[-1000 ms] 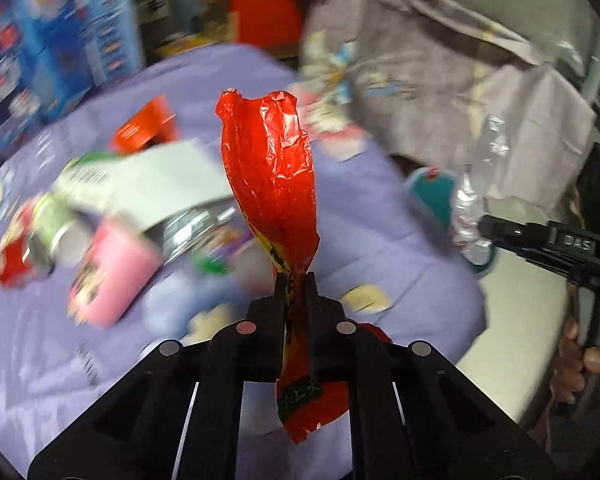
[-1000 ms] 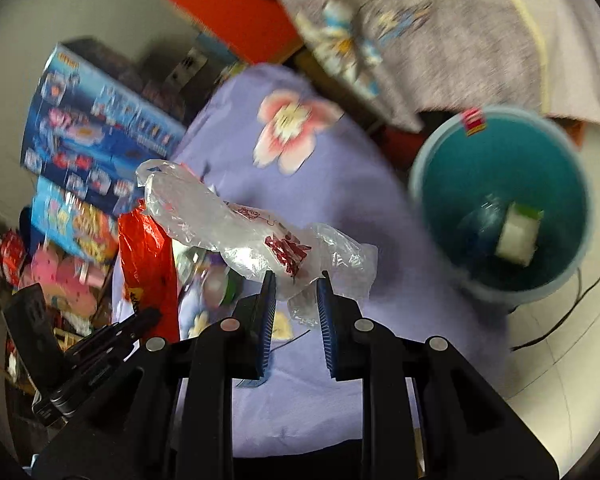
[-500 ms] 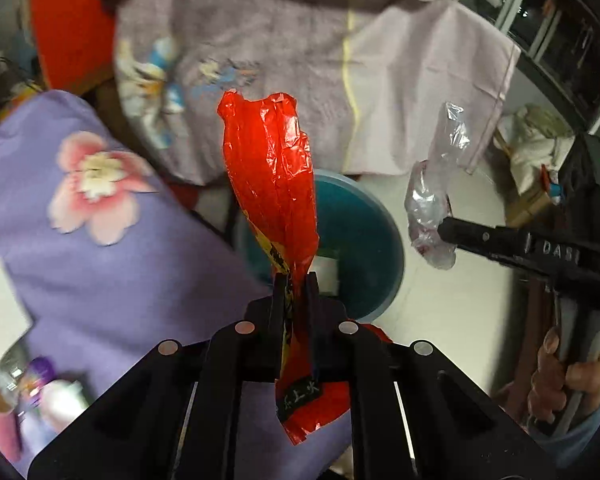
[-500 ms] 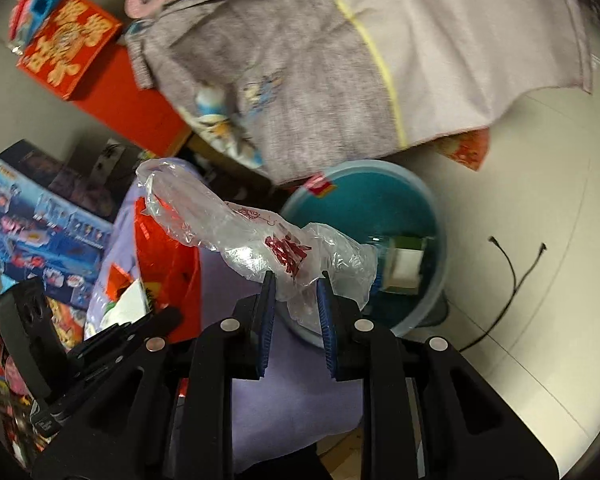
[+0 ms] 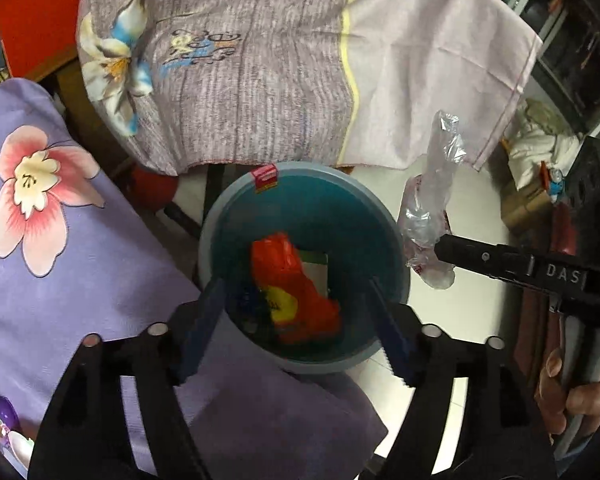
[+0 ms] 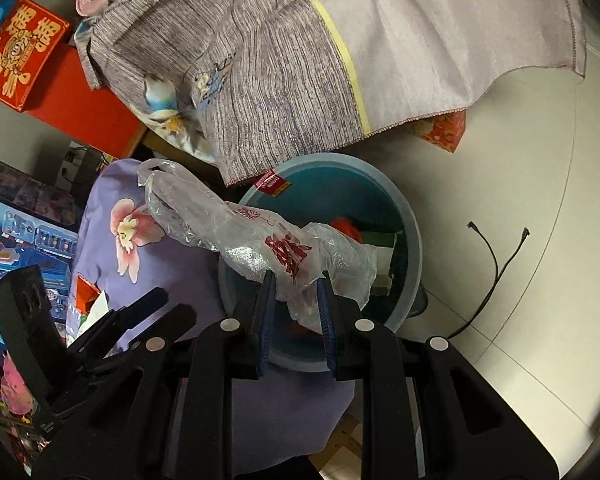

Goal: Collect trash
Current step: 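Carry both items over the teal bucket and open both tools to drop them, then return to the table and grasp the pink paper cup with the left tool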

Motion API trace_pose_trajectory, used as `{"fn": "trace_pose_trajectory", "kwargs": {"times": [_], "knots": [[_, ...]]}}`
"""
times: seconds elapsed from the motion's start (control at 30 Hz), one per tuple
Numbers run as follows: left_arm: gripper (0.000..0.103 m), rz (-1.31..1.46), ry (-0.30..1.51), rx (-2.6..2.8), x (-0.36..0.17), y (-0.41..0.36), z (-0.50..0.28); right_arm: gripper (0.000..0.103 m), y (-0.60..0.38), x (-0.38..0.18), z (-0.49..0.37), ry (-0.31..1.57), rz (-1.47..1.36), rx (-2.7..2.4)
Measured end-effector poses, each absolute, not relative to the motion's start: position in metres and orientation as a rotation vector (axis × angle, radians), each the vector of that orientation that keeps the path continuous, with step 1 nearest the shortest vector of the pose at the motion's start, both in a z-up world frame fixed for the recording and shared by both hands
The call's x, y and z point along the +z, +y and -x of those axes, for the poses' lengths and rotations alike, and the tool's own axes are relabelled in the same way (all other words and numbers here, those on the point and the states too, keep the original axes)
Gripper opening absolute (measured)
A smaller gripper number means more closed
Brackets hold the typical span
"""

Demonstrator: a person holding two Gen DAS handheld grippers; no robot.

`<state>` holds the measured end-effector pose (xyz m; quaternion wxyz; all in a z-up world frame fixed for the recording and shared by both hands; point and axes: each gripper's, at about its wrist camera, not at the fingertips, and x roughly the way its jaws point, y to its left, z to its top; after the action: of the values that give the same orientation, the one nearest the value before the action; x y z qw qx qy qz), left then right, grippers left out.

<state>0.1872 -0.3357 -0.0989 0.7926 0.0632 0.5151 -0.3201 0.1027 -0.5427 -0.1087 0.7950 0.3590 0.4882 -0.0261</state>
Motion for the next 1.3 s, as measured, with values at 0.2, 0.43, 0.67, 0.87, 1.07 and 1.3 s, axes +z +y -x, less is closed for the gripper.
{"fn": "trace_pose_trajectory", "kwargs": {"times": [0.2,0.43,0.67,0.87,1.07,1.3], "knots": [[0.092,-0.113,1.104,-0.661,-0.095,-0.32,-0.187,0.024,-0.535,-0.12,-0.116,1.08,-0.769,-0.046],[0.096,-0.088,1.101,-0.63,-0.088,-0.299,-0.184,0.067,-0.523,-0.126,-0.126,1.1,-0.777,-0.019],[0.097,-0.073,1.089,-0.617,-0.083,-0.284,-0.18,0.077,-0.521,-0.122,-0.121,1.109,-0.77,-0.053],[0.098,-0.061,1.096,-0.61,-0.081,-0.271,-0.173,0.078,-0.515,-0.117,-0.116,1.127,-0.768,-0.074],[0.098,-0.057,1.079,-0.583,-0.073,-0.246,-0.165,0.078,-0.494,-0.107,-0.116,1.138,-0.744,-0.054],[0.098,-0.029,1.051,-0.526,-0.061,-0.197,-0.157,0.081,-0.449,-0.092,-0.122,1.143,-0.695,0.01]]}}
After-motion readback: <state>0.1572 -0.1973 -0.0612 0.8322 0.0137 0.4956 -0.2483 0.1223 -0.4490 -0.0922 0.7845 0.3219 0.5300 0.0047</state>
